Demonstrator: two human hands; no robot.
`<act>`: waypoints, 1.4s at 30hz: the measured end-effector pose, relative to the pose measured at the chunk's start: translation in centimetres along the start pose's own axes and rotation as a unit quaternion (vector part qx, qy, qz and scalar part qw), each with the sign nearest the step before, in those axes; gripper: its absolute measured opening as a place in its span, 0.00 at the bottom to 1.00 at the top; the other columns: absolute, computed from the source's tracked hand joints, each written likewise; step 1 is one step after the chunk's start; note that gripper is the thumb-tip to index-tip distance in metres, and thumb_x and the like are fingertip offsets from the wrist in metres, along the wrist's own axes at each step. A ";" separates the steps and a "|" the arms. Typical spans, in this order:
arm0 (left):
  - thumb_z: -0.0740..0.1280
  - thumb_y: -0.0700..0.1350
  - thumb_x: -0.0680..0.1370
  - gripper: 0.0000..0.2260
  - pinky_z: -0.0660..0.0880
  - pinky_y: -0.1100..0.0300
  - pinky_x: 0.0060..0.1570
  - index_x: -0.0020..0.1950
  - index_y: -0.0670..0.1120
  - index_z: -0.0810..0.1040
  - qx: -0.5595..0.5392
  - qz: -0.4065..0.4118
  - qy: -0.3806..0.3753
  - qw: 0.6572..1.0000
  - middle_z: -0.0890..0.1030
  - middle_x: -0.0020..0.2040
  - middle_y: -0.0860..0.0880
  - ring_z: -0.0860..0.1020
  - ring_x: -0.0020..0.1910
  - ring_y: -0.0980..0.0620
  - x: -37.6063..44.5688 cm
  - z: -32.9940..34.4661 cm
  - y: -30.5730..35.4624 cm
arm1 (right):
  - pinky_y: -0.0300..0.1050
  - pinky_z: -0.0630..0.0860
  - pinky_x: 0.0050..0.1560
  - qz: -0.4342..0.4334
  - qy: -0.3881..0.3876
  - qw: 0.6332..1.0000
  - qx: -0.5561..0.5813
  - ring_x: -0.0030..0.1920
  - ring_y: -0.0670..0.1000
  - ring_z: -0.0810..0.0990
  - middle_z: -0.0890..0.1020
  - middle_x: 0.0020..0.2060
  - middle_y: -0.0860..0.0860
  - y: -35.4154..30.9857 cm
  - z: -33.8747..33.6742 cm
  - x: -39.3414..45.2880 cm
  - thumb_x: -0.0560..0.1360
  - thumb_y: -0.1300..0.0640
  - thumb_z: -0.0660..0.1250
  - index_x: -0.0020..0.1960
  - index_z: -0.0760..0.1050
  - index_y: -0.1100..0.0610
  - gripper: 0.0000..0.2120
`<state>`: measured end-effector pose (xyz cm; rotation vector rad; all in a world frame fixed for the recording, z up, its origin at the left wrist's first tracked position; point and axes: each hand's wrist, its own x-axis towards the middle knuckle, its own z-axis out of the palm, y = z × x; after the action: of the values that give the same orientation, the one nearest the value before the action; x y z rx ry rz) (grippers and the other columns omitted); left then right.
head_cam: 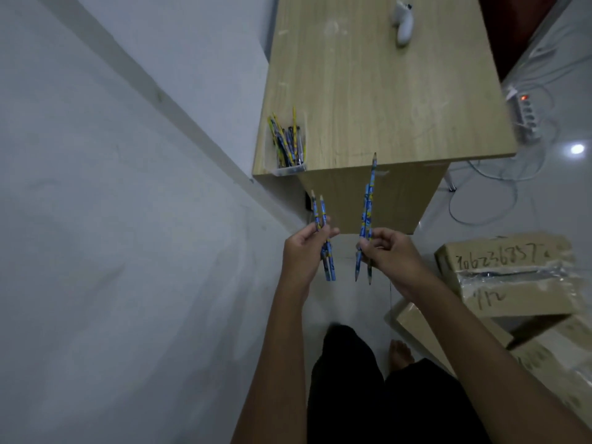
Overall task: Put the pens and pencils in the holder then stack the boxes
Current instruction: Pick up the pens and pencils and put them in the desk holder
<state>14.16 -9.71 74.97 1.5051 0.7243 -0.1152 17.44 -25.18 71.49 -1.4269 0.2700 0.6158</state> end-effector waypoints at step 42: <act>0.66 0.47 0.79 0.12 0.73 0.60 0.41 0.62 0.51 0.82 0.445 0.233 0.149 0.852 0.84 0.55 0.52 0.78 0.54 0.49 26.1 -6.6 9.4 | 0.52 0.79 0.49 -0.220 0.082 0.819 -0.524 0.49 0.57 0.81 0.82 0.49 0.59 -12.6 16.5 23.8 0.74 0.66 0.64 0.55 0.79 0.62 0.11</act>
<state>37.09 6.77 70.69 2.6023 0.5342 0.1889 40.70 -3.87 71.92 -2.5164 -0.3426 0.2200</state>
